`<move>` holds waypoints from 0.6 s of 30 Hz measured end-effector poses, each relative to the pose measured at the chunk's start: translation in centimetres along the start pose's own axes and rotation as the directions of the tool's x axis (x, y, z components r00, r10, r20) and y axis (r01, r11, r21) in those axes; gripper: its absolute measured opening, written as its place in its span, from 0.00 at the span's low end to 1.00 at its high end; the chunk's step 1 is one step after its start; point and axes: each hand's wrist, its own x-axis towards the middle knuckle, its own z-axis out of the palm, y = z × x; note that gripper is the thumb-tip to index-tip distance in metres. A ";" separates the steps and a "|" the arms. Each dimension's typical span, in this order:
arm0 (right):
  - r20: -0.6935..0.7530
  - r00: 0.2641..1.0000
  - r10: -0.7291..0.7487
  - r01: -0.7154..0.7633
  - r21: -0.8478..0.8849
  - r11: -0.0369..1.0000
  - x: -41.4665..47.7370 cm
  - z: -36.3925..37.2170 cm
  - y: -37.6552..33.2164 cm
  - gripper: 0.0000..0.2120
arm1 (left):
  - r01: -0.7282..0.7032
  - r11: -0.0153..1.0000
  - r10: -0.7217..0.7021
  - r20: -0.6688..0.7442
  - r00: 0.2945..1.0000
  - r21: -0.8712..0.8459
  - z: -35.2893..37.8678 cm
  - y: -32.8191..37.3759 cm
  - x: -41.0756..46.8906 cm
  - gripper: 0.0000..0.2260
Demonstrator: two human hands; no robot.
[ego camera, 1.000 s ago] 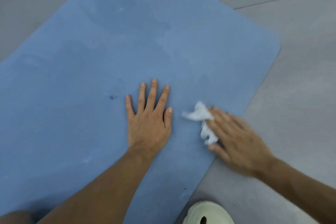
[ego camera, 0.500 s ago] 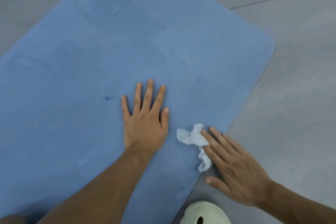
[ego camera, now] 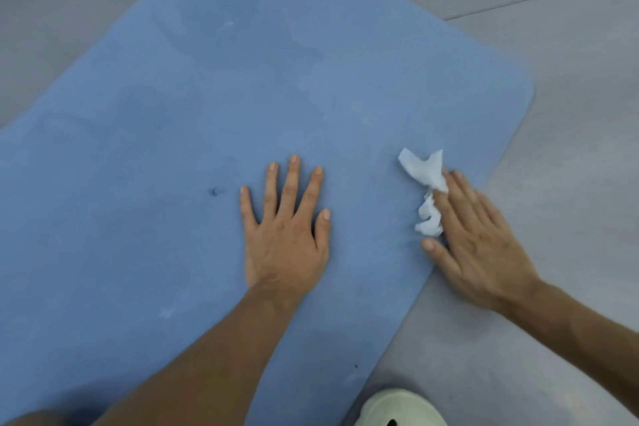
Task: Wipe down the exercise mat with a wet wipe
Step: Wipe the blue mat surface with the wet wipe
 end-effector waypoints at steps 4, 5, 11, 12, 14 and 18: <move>0.025 0.972 -0.232 0.231 0.039 0.972 -3.0 0.9 -3.6 0.38 | -0.003 1.000 0.003 0.002 1.000 0.006 0.1 -0.1 0.0 0.27; 0.034 0.961 -0.275 0.273 0.044 0.961 -3.3 1.0 -3.7 0.38 | -0.003 1.000 0.003 0.006 1.000 0.009 0.0 -0.1 -0.1 0.27; -0.089 0.988 -0.126 0.125 -0.025 0.992 2.4 -0.2 1.9 0.36 | -0.006 1.000 0.005 0.027 1.000 0.011 -0.1 0.0 0.0 0.27; -0.098 0.994 -0.058 0.054 -0.038 0.998 4.1 -0.7 2.8 0.37 | -0.008 1.000 0.007 0.033 0.999 0.013 -0.1 -0.1 0.0 0.27; -0.059 0.998 0.033 -0.036 -0.059 0.998 6.6 -1.2 3.6 0.38 | -0.019 1.000 0.018 0.049 0.999 0.017 -0.2 -0.1 0.1 0.28; -0.029 0.996 0.082 -0.084 -0.047 0.995 7.4 -0.7 2.2 0.41 | -0.047 0.999 0.045 0.073 0.996 0.022 -0.4 -0.7 0.4 0.28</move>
